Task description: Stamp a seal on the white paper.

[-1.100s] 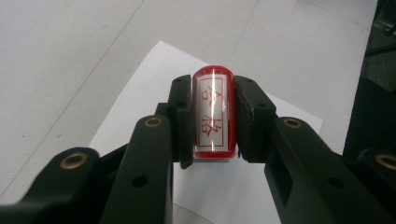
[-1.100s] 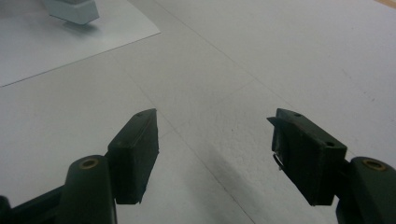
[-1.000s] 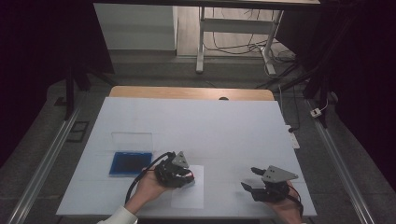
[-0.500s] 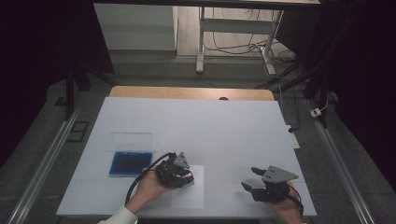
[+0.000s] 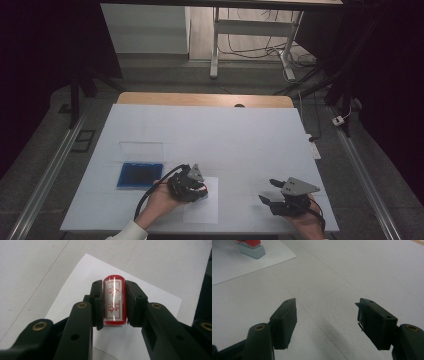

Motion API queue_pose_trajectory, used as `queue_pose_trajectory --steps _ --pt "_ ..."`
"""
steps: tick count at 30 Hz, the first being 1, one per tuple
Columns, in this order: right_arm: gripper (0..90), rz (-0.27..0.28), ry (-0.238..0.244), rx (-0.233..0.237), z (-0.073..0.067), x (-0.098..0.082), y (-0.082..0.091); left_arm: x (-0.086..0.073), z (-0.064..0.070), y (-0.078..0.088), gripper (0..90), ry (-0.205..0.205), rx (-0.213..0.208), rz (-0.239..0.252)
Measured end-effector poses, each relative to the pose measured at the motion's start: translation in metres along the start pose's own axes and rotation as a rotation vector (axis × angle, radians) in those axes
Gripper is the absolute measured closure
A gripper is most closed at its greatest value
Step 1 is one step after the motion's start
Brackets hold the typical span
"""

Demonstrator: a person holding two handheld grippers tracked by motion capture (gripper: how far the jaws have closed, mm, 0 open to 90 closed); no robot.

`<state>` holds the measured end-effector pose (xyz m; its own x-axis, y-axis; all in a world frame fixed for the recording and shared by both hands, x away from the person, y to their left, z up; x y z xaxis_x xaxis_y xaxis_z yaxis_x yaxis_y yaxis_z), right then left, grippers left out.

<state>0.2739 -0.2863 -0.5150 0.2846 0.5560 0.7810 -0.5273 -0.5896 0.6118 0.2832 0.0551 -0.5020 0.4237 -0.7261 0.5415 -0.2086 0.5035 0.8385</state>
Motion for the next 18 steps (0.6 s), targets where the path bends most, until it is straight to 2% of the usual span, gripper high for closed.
queue_pose_trajectory --steps 18 --pt "31.2 0.001 -0.003 0.006 -0.0005 0.0003 -0.0016 0.0012 0.0015 -0.0006 70.3 -0.005 0.009 -0.014"
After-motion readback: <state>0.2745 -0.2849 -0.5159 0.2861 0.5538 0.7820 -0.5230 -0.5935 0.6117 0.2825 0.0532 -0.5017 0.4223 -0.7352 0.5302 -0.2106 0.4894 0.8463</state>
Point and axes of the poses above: each handheld gripper's, and its own axes: y roughly backward along the jaws, x roughly out of its top, z roughly to its right, the point moved 1 cm from there along -y, roughly forward along the jaws, and after that the axes turned 2 degrees about -z, right-handed, at the moved point
